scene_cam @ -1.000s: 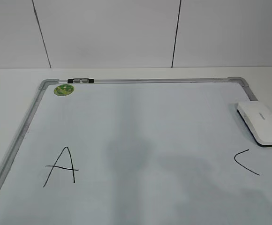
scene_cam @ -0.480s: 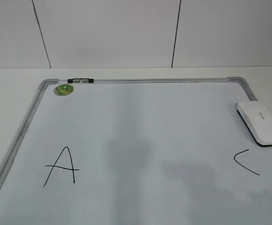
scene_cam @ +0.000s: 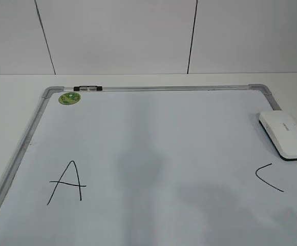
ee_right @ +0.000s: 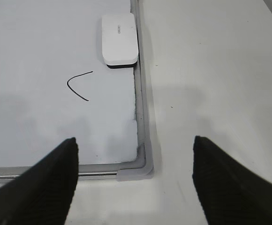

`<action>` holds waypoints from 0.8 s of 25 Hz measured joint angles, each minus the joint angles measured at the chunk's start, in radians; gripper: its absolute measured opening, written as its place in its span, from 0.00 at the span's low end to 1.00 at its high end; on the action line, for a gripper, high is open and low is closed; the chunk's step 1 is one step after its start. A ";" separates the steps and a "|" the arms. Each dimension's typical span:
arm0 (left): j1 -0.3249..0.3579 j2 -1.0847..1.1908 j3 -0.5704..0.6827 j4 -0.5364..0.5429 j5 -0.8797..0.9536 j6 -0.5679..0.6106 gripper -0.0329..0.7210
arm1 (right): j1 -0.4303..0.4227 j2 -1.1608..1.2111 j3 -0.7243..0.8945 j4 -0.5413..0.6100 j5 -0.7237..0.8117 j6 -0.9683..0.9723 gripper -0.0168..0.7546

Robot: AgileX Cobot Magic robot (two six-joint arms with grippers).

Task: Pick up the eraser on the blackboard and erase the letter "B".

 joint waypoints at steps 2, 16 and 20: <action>0.000 0.000 0.000 0.000 0.000 0.000 0.37 | 0.000 0.000 0.000 0.000 0.000 0.000 0.78; 0.000 0.000 0.000 0.002 0.000 0.000 0.37 | 0.000 0.000 0.000 0.000 0.000 0.005 0.78; 0.000 0.000 0.000 0.002 0.000 0.000 0.37 | 0.000 0.000 0.000 0.000 0.000 0.005 0.78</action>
